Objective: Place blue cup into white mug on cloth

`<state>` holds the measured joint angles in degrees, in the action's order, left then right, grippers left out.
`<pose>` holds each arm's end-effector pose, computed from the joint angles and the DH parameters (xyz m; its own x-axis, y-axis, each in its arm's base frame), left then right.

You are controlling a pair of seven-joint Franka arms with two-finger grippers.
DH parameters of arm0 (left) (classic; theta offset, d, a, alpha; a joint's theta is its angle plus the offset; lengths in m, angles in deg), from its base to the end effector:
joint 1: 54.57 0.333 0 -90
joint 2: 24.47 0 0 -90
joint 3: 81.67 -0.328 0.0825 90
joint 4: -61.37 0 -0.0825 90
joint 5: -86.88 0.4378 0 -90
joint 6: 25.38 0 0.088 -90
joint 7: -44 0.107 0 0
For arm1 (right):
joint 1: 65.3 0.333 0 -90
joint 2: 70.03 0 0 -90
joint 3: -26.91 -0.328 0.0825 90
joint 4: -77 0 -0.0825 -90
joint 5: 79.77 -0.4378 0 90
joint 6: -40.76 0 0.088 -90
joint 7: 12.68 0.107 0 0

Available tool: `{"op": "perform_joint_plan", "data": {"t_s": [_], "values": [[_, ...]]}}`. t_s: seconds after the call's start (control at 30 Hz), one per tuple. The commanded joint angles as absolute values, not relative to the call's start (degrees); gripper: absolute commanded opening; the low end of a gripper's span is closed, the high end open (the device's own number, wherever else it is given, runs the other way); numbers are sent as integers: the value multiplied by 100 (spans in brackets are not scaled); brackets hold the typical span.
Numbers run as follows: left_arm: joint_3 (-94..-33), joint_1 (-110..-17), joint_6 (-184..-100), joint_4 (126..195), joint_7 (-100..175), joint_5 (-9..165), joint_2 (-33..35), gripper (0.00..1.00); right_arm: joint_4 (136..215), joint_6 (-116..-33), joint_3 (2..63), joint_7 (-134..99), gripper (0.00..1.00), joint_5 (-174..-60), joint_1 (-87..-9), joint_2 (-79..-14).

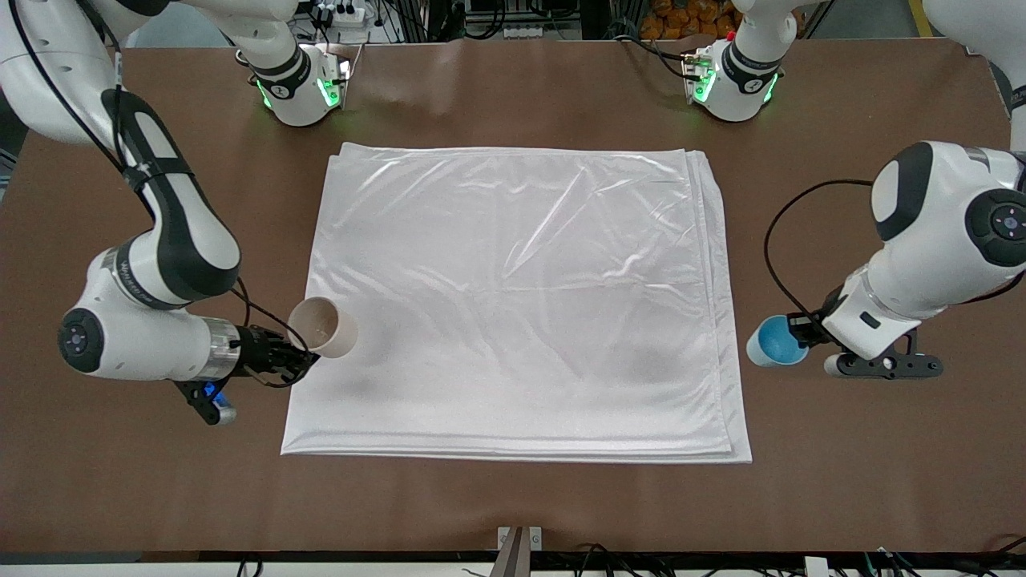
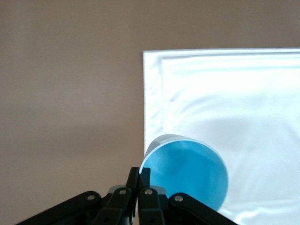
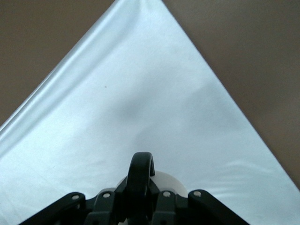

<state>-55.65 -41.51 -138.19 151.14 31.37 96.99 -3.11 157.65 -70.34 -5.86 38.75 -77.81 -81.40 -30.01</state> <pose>0.7139 -0.1134 0.4460 0.9970 -0.0357 0.0683 -0.0364 -0.9993 0.0087 0.7531 0.1362 0.3225 0.7490 -0.5930 -0.2955 -0.6481 -0.7484 -0.1411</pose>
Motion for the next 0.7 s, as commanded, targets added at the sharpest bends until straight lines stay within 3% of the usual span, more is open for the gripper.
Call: {"op": "perform_joint_plan", "data": {"t_s": [0.0, 0.43, 0.67], "values": [[-5065, -4122, -13481, 14874, 2599, 9804, -303, 0, 15786, -7217, -605, 4373, 0, -7810, -7867, -3013], [-4370, -4613, -13480, 14874, 816, 9839, -189, 0, 15795, -7824, -465, 4506, 0, -7617, -6830, -2987], [-4396, -5114, -13489, 14759, 41, 9839, 40, 0, 15795, -8079, 299, 4954, 0, -7634, -5837, -2960]]}}
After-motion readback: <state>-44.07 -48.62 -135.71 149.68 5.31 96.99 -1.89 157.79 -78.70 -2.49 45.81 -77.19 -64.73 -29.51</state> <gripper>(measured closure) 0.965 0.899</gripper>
